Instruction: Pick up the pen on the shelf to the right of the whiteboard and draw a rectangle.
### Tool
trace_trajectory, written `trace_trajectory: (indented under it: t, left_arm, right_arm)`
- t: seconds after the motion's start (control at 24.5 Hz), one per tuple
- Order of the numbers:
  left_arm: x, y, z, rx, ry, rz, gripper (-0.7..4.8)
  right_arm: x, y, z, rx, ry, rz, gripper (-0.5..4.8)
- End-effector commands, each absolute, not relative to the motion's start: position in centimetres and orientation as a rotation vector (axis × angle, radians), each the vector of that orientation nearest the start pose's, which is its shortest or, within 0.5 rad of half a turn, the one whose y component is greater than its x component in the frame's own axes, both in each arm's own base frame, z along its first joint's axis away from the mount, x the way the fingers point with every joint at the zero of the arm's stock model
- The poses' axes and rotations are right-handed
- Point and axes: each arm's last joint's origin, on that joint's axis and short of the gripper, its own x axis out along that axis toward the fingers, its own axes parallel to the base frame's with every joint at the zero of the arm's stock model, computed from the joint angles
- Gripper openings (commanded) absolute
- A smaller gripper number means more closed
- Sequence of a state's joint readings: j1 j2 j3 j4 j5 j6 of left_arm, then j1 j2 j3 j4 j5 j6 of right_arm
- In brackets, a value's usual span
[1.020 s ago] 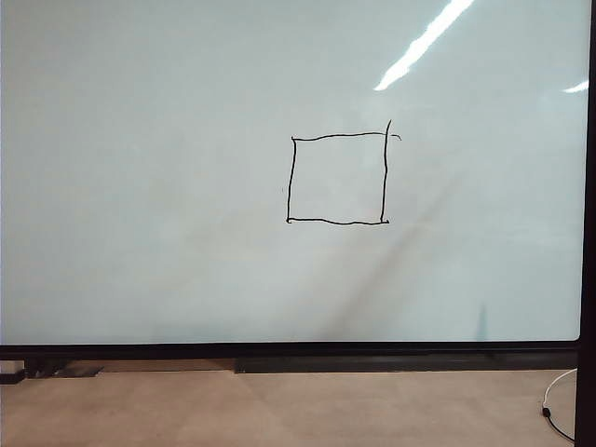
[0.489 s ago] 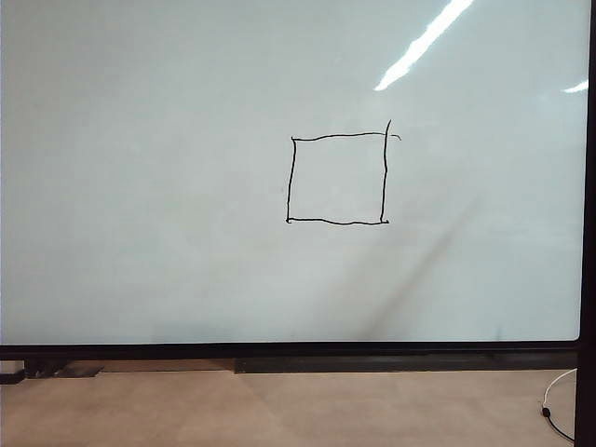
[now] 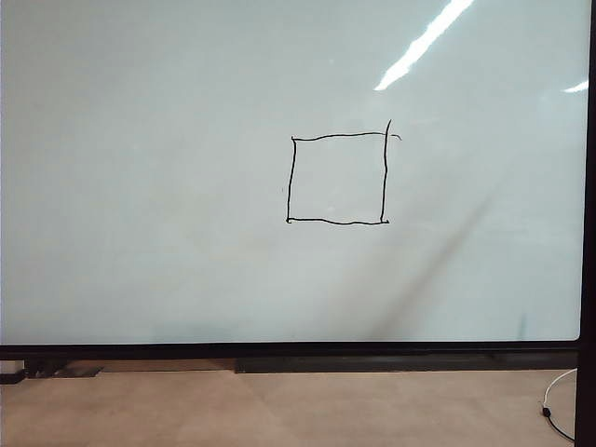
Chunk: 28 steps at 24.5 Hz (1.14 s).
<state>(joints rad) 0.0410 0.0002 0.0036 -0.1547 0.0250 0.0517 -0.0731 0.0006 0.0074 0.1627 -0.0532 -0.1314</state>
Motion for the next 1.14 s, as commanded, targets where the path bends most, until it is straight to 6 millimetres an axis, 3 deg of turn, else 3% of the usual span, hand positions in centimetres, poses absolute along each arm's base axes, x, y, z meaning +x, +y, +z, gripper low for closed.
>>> trace_trajectory:
  t: [0.04,0.53,1.14]
  left_arm:
    - [9.6,0.3,15.2,0.047,0.142,0.011,-0.05]
    - [9.6,0.3,15.2,0.047,0.142,0.011,-0.05]
    - [9.6,0.3,15.2,0.047,0.142,0.011,-0.05]
  right_arm:
    - [9.6,-0.7,18.0,-0.147,-0.175,0.0,-0.06]
    - [9.7,-0.7,16.9,-0.133,-0.059,0.007,-0.06]
    - [9.7,-0.7,17.0,-0.134,-0.063,0.007,-0.06]
